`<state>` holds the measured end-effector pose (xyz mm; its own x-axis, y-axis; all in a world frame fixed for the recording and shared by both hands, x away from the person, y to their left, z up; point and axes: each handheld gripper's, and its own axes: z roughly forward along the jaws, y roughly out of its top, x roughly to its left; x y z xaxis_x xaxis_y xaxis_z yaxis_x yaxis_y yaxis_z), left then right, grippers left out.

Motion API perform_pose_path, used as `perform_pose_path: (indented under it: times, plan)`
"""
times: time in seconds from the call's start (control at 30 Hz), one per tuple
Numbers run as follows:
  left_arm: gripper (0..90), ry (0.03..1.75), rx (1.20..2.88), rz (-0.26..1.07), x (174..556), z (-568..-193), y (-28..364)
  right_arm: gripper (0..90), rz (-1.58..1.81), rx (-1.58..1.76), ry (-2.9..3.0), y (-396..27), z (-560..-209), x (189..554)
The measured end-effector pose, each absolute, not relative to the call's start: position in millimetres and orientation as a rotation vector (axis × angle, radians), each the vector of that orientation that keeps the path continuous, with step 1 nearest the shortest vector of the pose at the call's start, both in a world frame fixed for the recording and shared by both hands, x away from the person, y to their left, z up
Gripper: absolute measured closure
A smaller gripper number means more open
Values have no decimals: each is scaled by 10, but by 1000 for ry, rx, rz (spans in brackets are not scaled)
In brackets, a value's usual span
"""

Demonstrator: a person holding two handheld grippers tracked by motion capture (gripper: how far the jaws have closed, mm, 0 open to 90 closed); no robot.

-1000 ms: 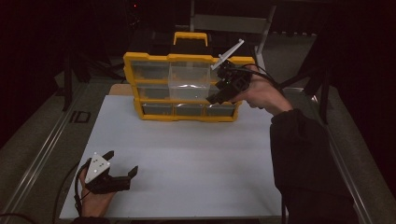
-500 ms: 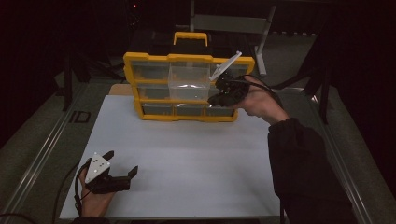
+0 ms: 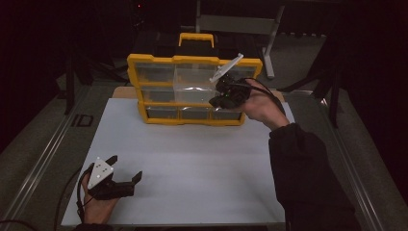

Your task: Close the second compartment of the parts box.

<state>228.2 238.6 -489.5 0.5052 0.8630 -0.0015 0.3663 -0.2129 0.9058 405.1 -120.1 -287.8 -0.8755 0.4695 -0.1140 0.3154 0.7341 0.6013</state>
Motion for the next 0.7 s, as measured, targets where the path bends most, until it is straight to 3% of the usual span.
perform_pose_path:
  times: [0.7]
  plan:
    - [0, 1027, 1798, 652, 2284, -4895, 2385, 898, 865, 681, 2609, -1116, -2899, 4164]
